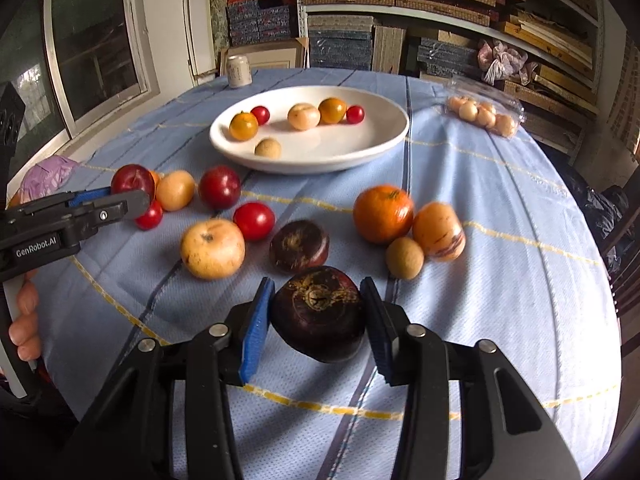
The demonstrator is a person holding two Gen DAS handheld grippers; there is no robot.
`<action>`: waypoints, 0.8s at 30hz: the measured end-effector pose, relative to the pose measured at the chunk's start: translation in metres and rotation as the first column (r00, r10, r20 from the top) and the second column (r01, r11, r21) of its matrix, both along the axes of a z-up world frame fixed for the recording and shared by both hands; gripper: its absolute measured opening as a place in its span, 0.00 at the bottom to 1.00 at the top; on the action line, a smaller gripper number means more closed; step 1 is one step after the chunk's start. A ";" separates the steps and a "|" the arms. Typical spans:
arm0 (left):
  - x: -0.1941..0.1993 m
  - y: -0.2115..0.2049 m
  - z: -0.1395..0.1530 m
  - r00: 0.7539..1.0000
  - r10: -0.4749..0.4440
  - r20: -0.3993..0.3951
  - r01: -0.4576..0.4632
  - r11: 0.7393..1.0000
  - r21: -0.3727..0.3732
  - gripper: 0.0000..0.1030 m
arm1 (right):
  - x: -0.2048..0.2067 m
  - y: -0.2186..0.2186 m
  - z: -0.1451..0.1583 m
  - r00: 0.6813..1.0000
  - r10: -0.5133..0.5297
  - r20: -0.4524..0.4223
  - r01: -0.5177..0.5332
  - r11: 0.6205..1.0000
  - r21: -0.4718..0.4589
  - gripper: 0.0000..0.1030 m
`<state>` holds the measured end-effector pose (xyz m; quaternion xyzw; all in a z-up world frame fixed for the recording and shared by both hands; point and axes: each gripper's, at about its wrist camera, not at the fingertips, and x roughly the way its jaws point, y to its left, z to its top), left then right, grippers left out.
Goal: Organize fruits
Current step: 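Carry both fruits over the white plate and open both tools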
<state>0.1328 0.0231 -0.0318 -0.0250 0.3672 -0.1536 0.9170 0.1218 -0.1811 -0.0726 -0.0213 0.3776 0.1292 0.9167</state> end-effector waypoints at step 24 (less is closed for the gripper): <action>0.143 -0.037 0.017 0.999 0.025 -0.036 -0.023 0.998 0.059 0.38 | 0.161 -0.015 0.063 1.000 -0.022 0.010 0.021 0.998 0.063 0.42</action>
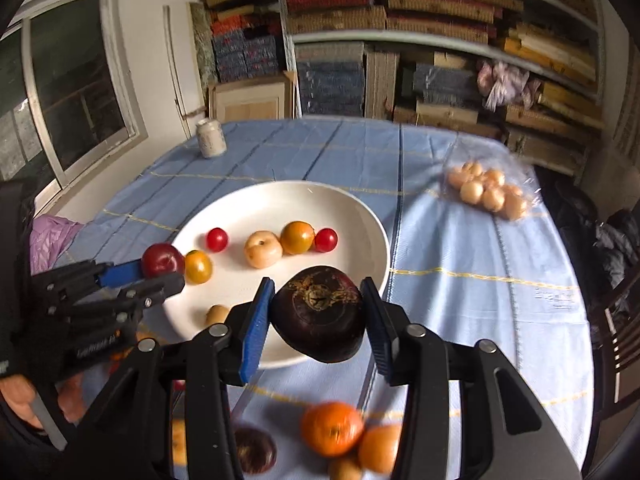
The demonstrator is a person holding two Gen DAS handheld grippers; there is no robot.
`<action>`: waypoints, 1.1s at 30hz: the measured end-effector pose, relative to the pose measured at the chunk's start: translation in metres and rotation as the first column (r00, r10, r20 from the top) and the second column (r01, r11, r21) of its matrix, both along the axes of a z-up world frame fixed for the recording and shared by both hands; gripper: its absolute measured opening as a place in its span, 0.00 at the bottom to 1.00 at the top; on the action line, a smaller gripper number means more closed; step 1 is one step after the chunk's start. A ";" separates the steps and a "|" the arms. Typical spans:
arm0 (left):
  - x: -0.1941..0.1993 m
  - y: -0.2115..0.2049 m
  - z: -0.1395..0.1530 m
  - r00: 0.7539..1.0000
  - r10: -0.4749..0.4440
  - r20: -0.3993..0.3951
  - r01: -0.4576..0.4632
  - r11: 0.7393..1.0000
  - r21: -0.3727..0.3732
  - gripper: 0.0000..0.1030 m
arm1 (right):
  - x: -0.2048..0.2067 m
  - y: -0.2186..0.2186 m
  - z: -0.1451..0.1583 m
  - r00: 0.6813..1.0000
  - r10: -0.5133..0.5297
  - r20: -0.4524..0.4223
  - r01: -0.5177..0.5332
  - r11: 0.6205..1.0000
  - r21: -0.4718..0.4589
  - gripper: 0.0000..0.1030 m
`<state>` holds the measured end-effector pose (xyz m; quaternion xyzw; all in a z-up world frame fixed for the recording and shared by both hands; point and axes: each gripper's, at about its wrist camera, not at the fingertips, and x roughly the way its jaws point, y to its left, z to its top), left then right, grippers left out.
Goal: Organize fruits
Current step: 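Carry both fruits over the white plate and open both tools, then withdraw both open tools back toward the fruit cluster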
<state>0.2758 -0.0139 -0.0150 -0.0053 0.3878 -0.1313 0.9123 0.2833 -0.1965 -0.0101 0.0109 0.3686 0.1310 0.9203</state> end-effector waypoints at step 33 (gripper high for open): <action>-0.108 0.072 -0.018 0.997 0.052 0.059 -0.042 0.985 -0.164 0.84 | -0.095 -0.075 -0.058 0.988 -0.147 -0.054 0.150 0.987 0.051 0.62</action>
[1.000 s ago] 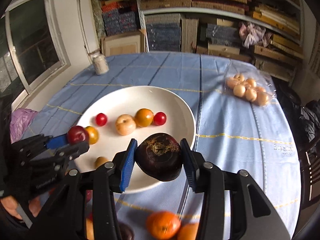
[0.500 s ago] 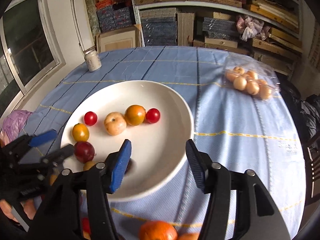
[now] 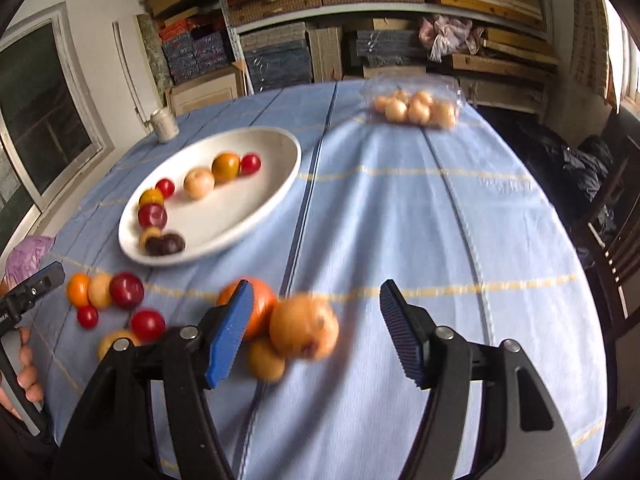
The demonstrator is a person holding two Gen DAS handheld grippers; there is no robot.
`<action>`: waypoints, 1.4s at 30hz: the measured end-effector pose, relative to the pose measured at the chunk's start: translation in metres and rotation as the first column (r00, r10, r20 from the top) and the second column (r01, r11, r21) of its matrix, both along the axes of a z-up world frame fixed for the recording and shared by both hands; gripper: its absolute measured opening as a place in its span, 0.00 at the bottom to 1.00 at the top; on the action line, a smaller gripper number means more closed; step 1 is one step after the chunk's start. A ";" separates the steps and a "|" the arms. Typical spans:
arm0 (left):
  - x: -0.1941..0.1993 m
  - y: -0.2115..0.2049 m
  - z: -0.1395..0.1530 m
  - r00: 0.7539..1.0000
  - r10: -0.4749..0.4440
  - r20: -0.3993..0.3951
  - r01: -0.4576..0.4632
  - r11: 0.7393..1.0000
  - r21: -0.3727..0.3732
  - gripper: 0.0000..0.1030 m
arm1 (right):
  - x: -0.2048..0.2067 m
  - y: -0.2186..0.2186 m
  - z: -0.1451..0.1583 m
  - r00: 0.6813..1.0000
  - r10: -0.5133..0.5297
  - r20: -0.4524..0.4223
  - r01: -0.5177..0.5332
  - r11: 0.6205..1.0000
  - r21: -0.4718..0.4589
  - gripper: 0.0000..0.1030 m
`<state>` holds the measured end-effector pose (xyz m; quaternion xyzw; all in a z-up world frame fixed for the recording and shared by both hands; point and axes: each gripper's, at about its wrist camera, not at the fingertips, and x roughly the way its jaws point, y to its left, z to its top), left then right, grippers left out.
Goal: Organize fruits
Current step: 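Withdraw both open tools back toward the fruit cluster, then grasp the large pinkish-tan fruit with the right tool while the left grasps the mandarin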
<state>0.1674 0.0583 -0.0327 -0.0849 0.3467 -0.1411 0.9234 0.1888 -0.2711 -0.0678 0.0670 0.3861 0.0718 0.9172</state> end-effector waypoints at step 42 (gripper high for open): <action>-0.008 0.012 -0.020 0.999 0.038 -0.025 -0.037 0.998 0.047 0.84 | 0.019 0.016 -0.026 1.000 -0.016 -0.021 0.015 0.998 -0.055 0.43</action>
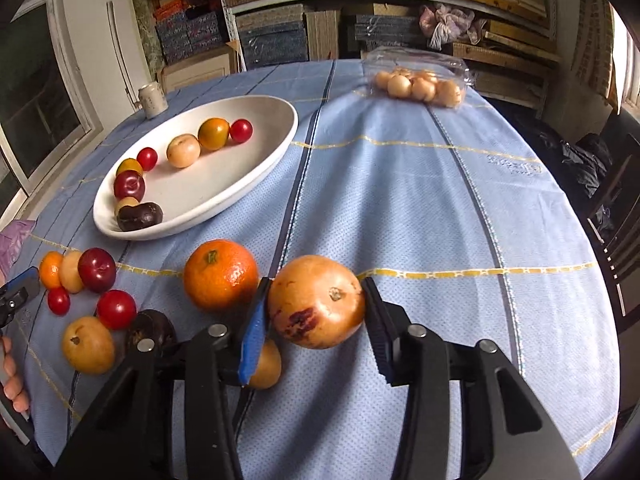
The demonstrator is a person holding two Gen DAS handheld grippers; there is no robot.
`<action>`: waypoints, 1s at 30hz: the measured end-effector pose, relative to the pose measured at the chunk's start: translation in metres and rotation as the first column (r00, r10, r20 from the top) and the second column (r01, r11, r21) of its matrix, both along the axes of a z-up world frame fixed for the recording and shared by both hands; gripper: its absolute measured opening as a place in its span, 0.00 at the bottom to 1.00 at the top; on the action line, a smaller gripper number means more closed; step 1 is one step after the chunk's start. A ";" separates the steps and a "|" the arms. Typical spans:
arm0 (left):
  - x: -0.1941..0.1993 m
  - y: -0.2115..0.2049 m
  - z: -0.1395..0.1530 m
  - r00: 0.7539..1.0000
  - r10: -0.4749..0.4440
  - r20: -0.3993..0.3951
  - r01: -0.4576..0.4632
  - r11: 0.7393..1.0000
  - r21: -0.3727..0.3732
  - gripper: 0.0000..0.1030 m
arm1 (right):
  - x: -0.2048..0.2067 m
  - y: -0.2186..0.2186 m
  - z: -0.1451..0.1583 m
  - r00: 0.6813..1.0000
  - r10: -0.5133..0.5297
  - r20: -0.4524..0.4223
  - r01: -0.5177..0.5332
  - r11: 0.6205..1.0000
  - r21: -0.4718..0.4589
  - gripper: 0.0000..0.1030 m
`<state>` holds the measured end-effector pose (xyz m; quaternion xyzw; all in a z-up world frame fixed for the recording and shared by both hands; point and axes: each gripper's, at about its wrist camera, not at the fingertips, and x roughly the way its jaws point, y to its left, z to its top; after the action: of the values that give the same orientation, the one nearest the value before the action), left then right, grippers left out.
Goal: Organize fruits
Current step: 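Grasp the large pinkish-tan fruit with the right tool while the left grasps the mandarin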
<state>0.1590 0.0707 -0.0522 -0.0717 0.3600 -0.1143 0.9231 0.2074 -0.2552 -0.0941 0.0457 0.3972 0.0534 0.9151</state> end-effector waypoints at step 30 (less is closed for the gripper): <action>0.042 0.022 -0.017 0.983 0.139 -0.123 -0.113 0.975 0.191 0.86 | -0.035 0.021 0.010 0.994 0.054 0.090 -0.054 0.999 -0.010 0.43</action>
<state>0.2011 0.0926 -0.0687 -0.0167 0.4258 -0.0166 0.9045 0.1728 -0.2339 -0.0838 0.0291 0.3568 0.0785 0.9304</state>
